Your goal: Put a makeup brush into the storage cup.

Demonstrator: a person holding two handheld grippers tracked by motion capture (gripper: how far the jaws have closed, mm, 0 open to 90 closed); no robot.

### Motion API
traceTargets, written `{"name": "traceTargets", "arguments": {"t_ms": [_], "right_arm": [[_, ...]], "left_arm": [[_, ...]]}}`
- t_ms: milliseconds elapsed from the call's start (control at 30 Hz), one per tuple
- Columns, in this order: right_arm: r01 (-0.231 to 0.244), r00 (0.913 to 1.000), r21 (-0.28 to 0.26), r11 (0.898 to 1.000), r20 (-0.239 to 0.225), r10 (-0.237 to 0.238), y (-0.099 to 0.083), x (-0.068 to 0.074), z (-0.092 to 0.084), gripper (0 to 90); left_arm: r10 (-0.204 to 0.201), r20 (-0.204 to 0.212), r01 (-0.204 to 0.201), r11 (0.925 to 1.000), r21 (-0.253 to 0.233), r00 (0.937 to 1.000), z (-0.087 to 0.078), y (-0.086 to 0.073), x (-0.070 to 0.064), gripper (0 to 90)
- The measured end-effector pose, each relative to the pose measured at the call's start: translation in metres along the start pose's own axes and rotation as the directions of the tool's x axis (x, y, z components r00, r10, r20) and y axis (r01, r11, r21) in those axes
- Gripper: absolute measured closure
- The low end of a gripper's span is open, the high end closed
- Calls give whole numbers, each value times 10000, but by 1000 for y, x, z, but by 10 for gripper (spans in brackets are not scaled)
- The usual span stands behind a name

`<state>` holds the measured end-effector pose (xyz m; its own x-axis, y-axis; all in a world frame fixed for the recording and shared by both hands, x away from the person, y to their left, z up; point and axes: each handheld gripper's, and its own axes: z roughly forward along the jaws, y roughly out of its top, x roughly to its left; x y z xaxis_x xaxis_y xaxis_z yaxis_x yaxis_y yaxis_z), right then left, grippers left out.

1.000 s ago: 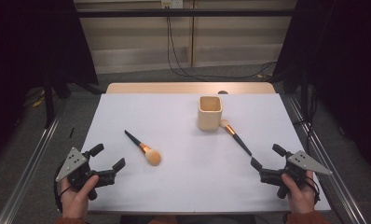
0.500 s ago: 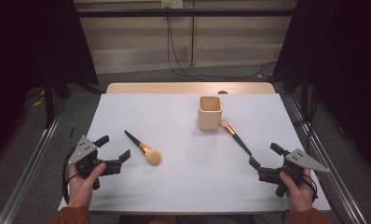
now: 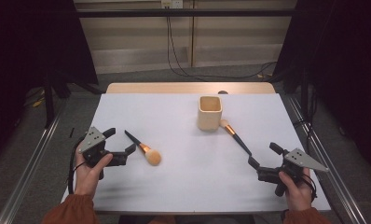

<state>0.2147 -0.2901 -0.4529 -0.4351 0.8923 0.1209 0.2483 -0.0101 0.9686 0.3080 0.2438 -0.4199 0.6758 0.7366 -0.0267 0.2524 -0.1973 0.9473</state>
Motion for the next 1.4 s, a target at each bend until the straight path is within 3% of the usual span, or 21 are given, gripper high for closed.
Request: {"name": "traceTargets", "arguments": {"t_ms": [233,333,367,500,600,667,900,1067,1167,1300,1400], "right_arm": [[63,10000,65,10000,-3,-63,0,0,0,0],[32,10000,76,10000,7,-32,0,0,0,0],[44,10000,71,10000,24,-44,0,0,0,0],[38,10000,69,10000,34,-38,-1,-1,1,0],[46,10000,84,10000,15,-46,0,0,1,0],[59,10000,83,9999,14,-59,0,0,1,0],[52,10000,92,9999,23,-52,-1,0,1,0],[71,10000,94,9999,-3,-71,0,0,0,0],[57,10000,109,9999,-3,-57,0,1,0,0],[24,10000,112,9999,20,-25,0,2,1,0],[82,10000,137,9999,1,-82,0,2,1,0]], "left_arm": [[68,-76,-67,9999,101,9999,9,8,8,25],[174,-124,-175,9998,-96,9998,12,12,13,29],[-81,-207,75,9996,-282,9998,15,13,15,25],[-139,-171,133,9993,-344,9998,22,14,16,26],[163,-58,-163,9998,-151,9999,30,19,14,26],[155,-4,-155,9998,-152,9999,33,21,13,25],[481,401,-506,9967,634,9980,53,29,14,26],[697,554,-755,9909,1116,9960,57,31,14,26],[807,830,-932,9828,1596,9933,57,33,14,26],[781,1054,-969,9775,1874,9914,57,36,15,26],[990,1189,-1239,9664,2251,9880,58,37,15,26]]}}
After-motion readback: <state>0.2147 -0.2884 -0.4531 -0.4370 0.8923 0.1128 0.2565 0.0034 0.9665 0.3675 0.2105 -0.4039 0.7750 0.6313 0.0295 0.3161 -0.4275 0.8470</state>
